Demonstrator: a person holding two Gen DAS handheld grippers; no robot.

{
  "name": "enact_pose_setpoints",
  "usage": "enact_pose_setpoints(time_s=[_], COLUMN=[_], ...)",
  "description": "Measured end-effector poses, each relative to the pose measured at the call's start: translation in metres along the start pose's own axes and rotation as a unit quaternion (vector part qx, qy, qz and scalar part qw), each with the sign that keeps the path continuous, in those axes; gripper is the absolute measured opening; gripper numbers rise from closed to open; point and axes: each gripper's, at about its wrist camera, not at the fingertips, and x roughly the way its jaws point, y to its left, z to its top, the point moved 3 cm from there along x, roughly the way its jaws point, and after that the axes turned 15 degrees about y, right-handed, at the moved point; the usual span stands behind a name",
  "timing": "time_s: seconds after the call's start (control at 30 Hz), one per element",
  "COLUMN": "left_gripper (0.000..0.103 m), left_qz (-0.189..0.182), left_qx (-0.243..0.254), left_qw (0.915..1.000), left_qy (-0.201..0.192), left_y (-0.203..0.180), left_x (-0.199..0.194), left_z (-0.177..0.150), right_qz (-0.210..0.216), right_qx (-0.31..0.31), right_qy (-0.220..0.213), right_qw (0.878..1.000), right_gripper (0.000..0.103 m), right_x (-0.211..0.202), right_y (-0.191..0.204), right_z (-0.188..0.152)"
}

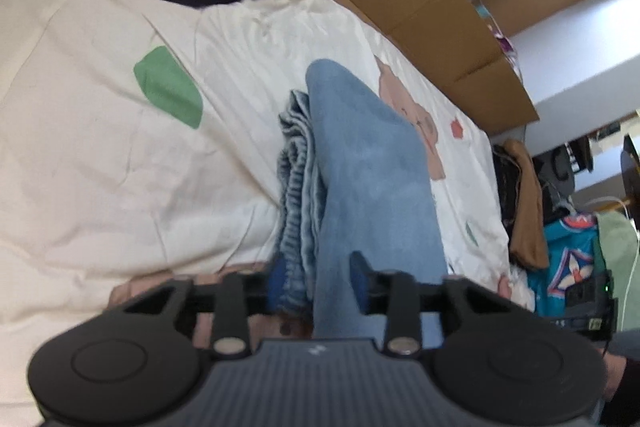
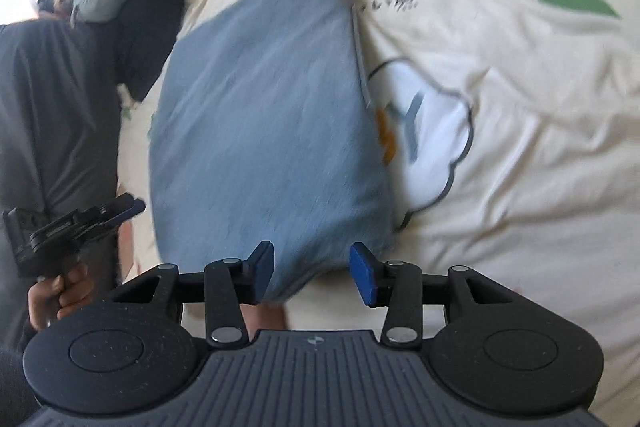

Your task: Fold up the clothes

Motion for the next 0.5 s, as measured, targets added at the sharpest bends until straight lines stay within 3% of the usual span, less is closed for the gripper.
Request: enact_pose_setpoints(time_s=[0.17,0.23,0.33,0.5], left_gripper=[0.044,0.046,0.061,0.063], left_qz=[-0.003,-0.003,-0.016,-0.028], left_qx=[-0.007,-0.009,-0.018,-0.018], left_qw=[1.0000,1.0000,0.9997,0.9994], left_qy=[-0.003,0.000,0.007,-0.006], left_y=[0.000,0.002,0.003,0.004], left_x=[0.014,0.021,0.029,0.041], left_z=[0.013,0.016,0.023,0.035], right_qz=[-0.017,-0.020,-0.026,-0.036], right_qx=[-0.040,-0.044,-0.055,-0.067], right_qy=[-0.029,-0.029,-0.037,-0.040], right_qw=[0.999,0.998,0.997,0.996], right_gripper=[0.066,0.067,0.067,0.067], right_x=[0.005,0.008,0.012,0.016], right_y=[0.001,0.001,0.002,-0.006], right_z=[0.027,0.040,0.053,0.069])
